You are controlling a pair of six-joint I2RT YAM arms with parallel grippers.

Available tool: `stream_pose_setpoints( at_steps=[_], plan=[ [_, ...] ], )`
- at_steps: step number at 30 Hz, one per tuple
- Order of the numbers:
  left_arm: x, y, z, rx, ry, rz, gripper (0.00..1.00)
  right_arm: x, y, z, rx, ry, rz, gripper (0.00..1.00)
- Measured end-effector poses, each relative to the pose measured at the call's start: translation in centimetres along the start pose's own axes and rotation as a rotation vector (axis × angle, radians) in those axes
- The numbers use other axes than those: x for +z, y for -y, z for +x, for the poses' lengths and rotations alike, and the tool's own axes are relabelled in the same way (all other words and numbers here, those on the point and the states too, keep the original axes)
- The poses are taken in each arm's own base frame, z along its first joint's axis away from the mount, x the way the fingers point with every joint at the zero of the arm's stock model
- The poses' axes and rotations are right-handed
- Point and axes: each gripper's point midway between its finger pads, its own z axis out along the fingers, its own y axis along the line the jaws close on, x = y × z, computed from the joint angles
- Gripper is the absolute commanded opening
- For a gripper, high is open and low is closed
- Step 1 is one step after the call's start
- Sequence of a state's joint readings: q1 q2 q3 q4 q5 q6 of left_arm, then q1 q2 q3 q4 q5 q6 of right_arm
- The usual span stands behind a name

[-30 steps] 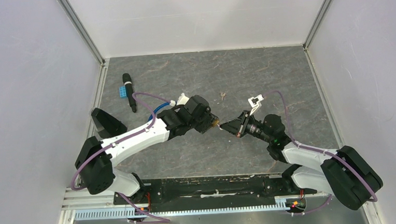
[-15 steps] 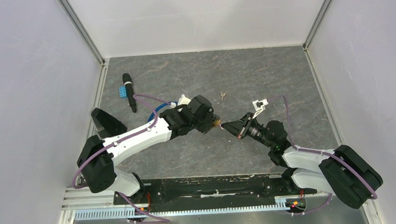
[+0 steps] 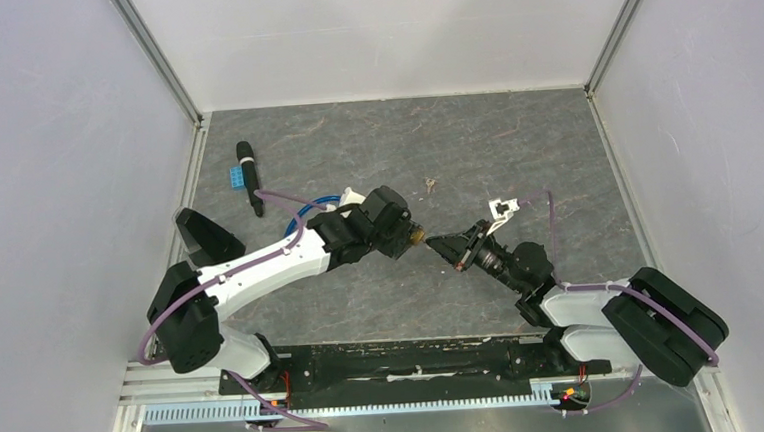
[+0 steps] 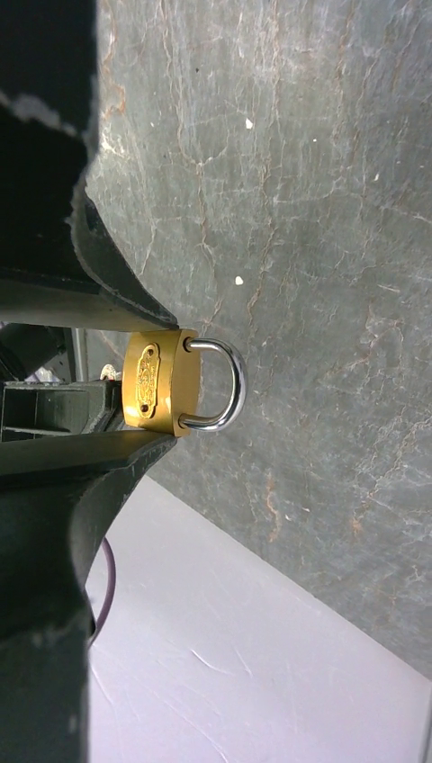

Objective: Unlock with the key

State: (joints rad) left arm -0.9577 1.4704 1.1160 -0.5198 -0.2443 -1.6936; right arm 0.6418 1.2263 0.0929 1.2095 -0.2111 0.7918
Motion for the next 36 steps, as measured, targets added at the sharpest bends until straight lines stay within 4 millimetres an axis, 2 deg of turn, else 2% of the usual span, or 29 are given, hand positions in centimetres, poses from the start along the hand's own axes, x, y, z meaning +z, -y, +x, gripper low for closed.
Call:
stream_pose_setpoints(
  at_steps=[13,30,36],
  plan=[
    [-1.3,0.3,-0.1,-0.103,-0.023,0.111,0.02,0.1,-1.1,-0.8,-0.072,0.051,-0.053,0.00],
    [-1.4,0.3,-0.5,-0.106,-0.006,0.129,0.02,0.5,-1.3,-0.5,-0.130,0.064,-0.091,0.00],
    [-1.4,1.4,-1.1,-0.119,0.019,0.172,0.02,1.3,-1.2,-1.7,-0.129,0.113,-0.065,0.00]
  ],
)
